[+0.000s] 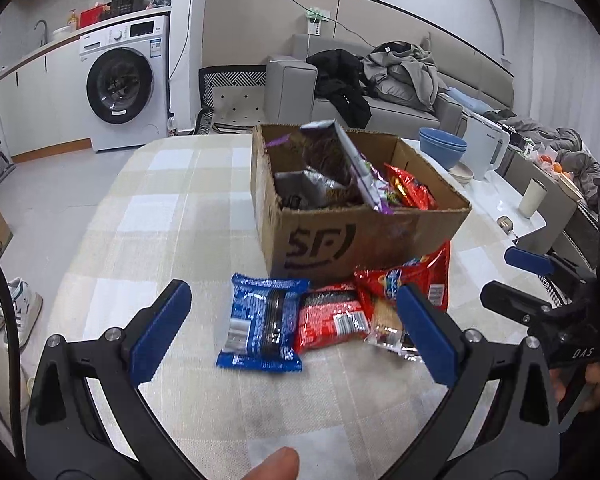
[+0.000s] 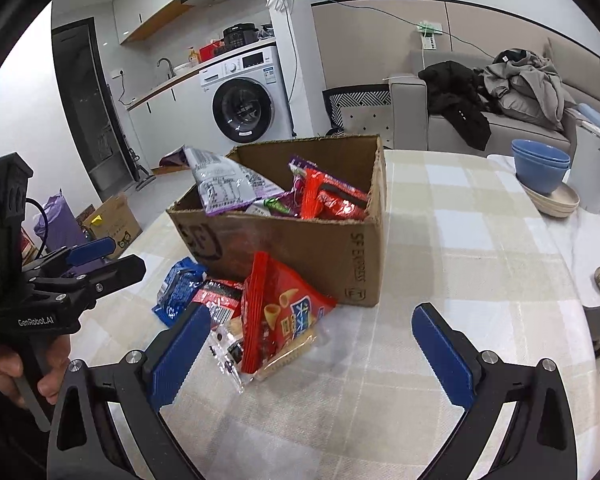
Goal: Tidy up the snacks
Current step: 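Move the right tool toward the red triangular chip bag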
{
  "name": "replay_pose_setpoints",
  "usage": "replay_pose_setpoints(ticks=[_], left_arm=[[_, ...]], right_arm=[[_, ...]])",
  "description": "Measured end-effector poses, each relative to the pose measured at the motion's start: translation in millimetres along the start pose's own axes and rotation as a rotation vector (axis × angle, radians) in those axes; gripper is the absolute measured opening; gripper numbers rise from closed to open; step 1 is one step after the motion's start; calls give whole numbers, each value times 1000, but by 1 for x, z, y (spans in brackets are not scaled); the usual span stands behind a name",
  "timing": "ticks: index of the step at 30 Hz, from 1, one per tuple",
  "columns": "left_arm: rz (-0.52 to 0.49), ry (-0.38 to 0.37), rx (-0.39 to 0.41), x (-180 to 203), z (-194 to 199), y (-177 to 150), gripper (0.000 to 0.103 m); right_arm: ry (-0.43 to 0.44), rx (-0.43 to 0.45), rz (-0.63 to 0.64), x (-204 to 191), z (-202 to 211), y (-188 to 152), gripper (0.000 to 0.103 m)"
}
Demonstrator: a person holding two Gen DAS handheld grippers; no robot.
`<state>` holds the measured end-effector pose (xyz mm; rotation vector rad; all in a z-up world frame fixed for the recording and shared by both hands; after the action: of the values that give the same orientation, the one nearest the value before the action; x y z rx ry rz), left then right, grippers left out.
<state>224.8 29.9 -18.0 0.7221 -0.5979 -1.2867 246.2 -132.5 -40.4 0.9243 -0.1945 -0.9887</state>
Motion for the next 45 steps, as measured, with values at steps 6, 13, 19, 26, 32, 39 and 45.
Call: replay_pose_setpoints(ticks=[6, 13, 19, 26, 32, 39, 45], left_arm=[[-6, 16, -26, -5, -5, -10, 102], [12, 16, -38, -11, -14, -13, 102], [30, 17, -56, -17, -30, -17, 102], [21, 40, -45, -19, -43, -19, 102], [12, 43, -78, -20, -53, -23, 102], [3, 59, -125, -27, -72, -31, 102], [-11, 49, -145, -26, -88, -37, 102]], right_arm=[[0, -19, 16, -6, -10, -8, 102], [-4, -30, 6, -2, -16, -11, 102], [-3, -36, -6, 0, -22, -14, 102], [1, -50, -42, 4, -32, -20, 102], [5, -60, -61, 2, -42, -22, 102], [9, -77, -102, 3, -59, -24, 102], [1, -94, -118, 7, -72, -21, 102]])
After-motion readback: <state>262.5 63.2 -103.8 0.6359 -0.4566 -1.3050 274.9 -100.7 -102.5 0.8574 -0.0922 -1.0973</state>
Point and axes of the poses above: each gripper's, at about its wrist camera, not at the fingertips, and z roughly against the way its jaws point, x to its right, y to its top, the point moved 9 cm from there along -z, roughly the way its jaws point, and after that the axes turned 11 degrees about y, right-handed, at the moved point
